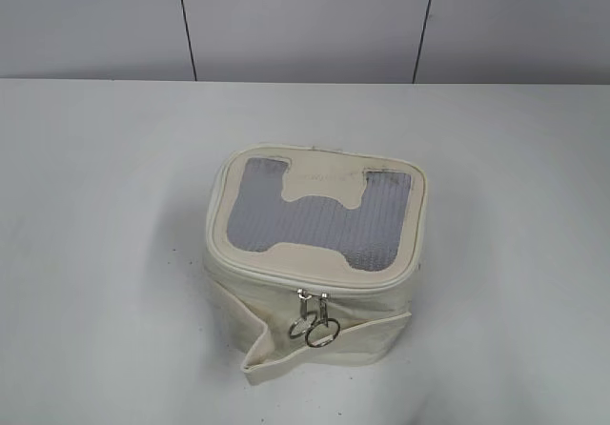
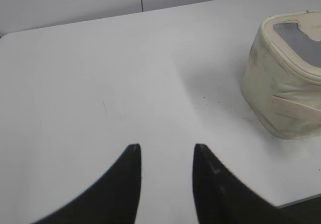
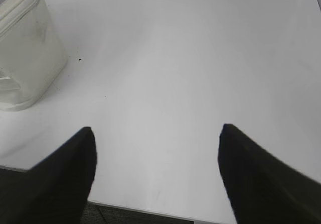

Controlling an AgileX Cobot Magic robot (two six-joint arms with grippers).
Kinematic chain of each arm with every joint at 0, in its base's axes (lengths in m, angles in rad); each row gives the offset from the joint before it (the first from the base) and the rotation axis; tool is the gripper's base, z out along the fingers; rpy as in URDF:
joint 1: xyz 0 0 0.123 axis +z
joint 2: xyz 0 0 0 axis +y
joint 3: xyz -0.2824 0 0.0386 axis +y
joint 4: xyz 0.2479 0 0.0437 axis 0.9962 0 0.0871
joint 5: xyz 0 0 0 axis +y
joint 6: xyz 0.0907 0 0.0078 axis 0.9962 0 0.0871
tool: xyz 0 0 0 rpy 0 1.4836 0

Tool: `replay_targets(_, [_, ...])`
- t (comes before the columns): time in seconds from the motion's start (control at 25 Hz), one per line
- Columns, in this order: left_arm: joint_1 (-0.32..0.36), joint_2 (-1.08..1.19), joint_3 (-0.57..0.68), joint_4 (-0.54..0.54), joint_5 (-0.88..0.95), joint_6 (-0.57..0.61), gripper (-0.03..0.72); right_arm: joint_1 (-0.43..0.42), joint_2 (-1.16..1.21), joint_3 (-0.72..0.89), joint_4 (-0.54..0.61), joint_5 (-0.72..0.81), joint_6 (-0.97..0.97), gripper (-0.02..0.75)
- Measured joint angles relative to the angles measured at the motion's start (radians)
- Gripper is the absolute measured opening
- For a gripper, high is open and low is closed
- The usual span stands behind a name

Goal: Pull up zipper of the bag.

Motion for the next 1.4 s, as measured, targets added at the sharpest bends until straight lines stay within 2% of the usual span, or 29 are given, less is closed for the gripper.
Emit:
replay_targets(0.2, [0.002, -0.006, 0.0, 0.0, 0.0, 0.0, 0.276, 0.0, -0.001, 0.0, 0.0, 0.0, 0.0, 0.587])
replay_targets(0.36, [0.046, -0.01, 0.001, -0.001, -0.001, 0.0, 0.276, -0.006, -0.001, 0.0, 0.0, -0.001, 0.0, 0.587])
replay_targets(0.64, [0.139, -0.01, 0.001, -0.001, -0.001, 0.0, 0.26, -0.132, -0.001, 0.0, 0.0, -0.001, 0.0, 0.587])
replay_targets(0.76, [0.148, -0.01, 0.001, -0.002, -0.002, 0.0, 0.259, -0.153, -0.001, 0.0, -0.001, -0.001, 0.0, 0.587])
replay_targets(1.4, [0.149, -0.01, 0.001, -0.002, -0.002, 0.0, 0.244, -0.153, -0.001, 0.0, -0.001, -0.004, 0.0, 0.587])
